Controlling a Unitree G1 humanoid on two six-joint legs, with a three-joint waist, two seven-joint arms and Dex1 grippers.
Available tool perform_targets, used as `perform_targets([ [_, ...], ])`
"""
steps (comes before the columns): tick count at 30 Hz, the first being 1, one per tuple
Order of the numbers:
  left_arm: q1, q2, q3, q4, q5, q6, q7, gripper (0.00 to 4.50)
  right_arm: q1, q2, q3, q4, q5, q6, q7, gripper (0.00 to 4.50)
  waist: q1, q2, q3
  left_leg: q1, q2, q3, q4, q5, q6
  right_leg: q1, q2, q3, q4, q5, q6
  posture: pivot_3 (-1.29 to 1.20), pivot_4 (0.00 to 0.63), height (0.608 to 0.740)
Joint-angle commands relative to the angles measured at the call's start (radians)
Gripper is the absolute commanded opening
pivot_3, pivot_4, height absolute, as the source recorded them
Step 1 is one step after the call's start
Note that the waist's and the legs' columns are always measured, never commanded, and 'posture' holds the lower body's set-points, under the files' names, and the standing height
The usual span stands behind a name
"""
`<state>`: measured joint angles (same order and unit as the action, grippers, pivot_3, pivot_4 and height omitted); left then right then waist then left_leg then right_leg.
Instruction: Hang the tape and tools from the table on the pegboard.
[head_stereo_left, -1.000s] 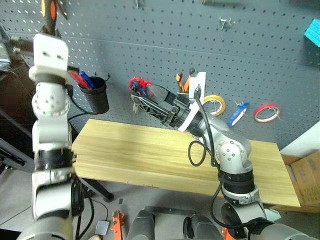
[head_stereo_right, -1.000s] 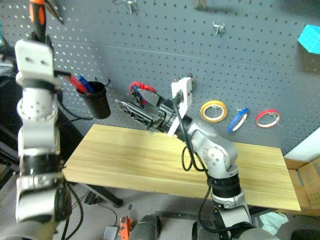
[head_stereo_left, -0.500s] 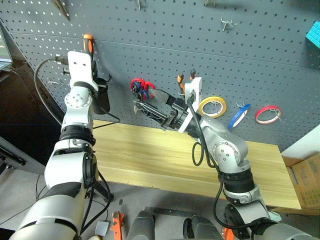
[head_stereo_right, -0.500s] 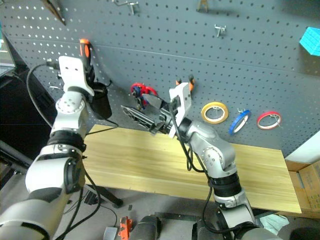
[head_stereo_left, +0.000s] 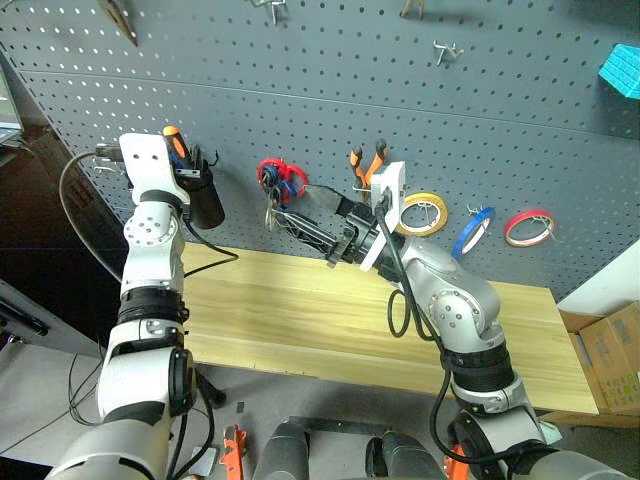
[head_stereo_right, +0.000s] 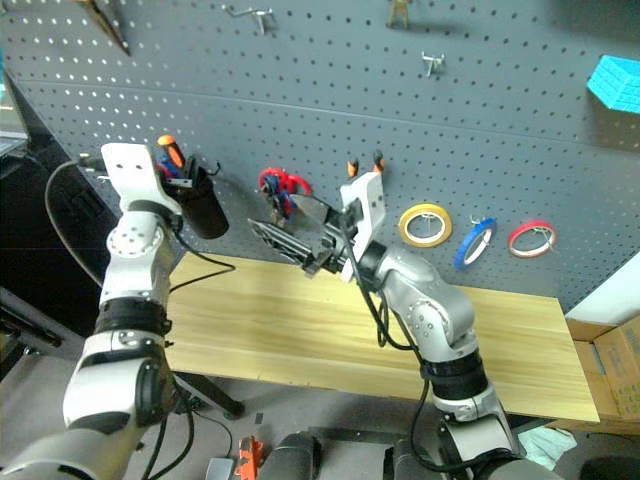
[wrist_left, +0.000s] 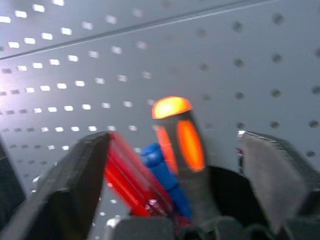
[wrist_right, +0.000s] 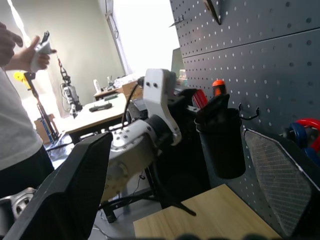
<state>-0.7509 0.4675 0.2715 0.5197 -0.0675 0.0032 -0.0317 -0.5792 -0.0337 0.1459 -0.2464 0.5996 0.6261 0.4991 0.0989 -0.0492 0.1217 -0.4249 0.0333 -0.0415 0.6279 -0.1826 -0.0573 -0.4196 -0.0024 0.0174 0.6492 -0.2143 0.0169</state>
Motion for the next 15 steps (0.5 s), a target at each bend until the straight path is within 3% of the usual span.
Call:
perform_targets([
  [1, 0.076, -0.011, 0.002, -0.331, -0.022, 0.159, 0.016, 4.46, 0.023, -0.046, -0.005, -0.089, -0.011, 0.007, -0.005, 4.5, 0.002, 0.0, -0.001, 0.0, 0.0, 0.0, 0.0, 0.0, 0.0, 0.0, 0.0, 0.0, 0.0, 0.0, 0.0, 0.21, 0.027, 0.74],
  [5, 0.237, -0.072, -0.057, -0.719, -0.063, 0.392, 0.006, 4.46, 0.166, -0.171, 0.008, -0.192, -0.072, 0.012, -0.009, 4.5, 0.012, 0.0, -0.009, 0.0, 0.0, 0.0, 0.001, 0.0, 0.0, 0.002, -0.001, 0.0, -0.002, 0.0, 0.0, 0.22, 0.027, 0.74],
  [8, 0.386, -0.149, -0.123, -0.891, -0.092, 0.508, -0.003, 4.46, 0.31, -0.254, 0.029, -0.205, -0.227, -0.068, -0.078, 4.5, 0.015, 0.0, -0.019, 0.005, -0.003, 0.001, 0.0, -0.001, 0.001, 0.009, -0.004, 0.001, -0.006, -0.002, 0.001, 0.21, 0.025, 0.74],
  [12, 0.593, -0.223, -0.184, -0.88, -0.073, 0.523, -0.008, 4.46, 0.478, -0.309, 0.03, -0.103, -0.419, -0.127, -0.21, 4.5, 0.0, 0.009, -0.031, 0.013, -0.001, 0.004, 0.0, -0.001, 0.001, 0.013, -0.005, 0.002, -0.005, -0.01, -0.003, 0.18, 0.026, 0.74],
  [15, 0.676, -0.245, -0.195, -0.757, -0.066, 0.474, -0.035, 4.46, 0.551, -0.276, -0.016, -0.007, -0.476, -0.168, -0.303, 4.5, -0.012, 0.01, -0.033, 0.023, 0.0, 0.009, -0.002, -0.002, -0.001, 0.017, -0.005, 0.004, -0.003, -0.01, -0.003, 0.16, 0.021, 0.74],
])
